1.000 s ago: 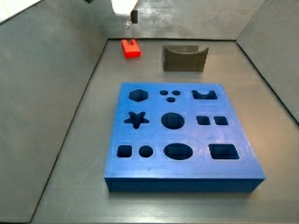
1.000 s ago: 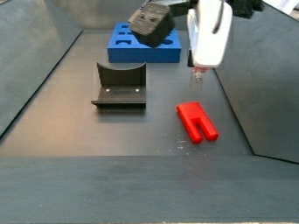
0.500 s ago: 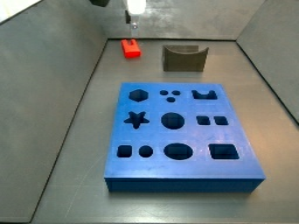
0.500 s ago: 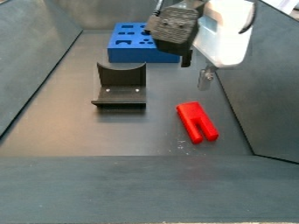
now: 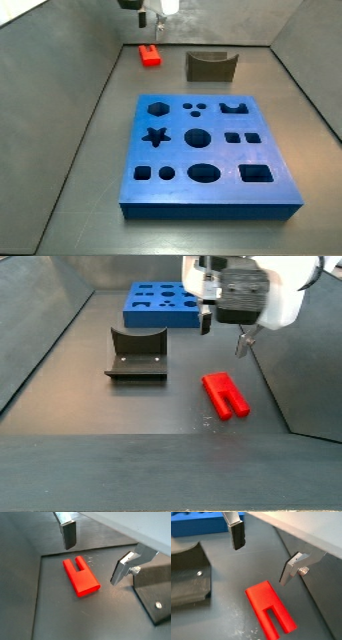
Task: Pick up the square-circle object. Move up. Rotate the square-circle object. Place the square-circle object on the fixture. Regrasp the square-circle object. Move to above the board. Insert the square-circle object.
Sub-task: Rotate the square-circle object.
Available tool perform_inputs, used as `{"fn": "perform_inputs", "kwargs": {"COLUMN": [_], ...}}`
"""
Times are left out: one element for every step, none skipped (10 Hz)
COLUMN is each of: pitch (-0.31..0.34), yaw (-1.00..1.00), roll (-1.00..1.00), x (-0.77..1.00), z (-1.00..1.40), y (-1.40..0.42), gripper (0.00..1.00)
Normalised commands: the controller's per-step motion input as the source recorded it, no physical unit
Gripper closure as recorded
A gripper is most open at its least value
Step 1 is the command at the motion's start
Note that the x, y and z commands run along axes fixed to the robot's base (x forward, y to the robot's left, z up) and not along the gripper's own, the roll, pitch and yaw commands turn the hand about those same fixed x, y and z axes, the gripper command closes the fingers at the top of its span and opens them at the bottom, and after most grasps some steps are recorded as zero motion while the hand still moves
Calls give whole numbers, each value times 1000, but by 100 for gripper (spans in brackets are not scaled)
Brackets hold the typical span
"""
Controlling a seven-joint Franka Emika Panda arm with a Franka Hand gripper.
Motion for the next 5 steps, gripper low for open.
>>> {"fn": "perform_inputs", "kwargs": {"pitch": [-19,-20,-22,-23,-26], "yaw": [1000,1000,1000,1000,1000], "roll": [4,4,4,5,5], "x": [39,39,39,39,38], "z": [-25,-25,-25,-25,-25], "y": [-3,-3,-3,-3,-3], "gripper": [0,0,0,0,0]}}
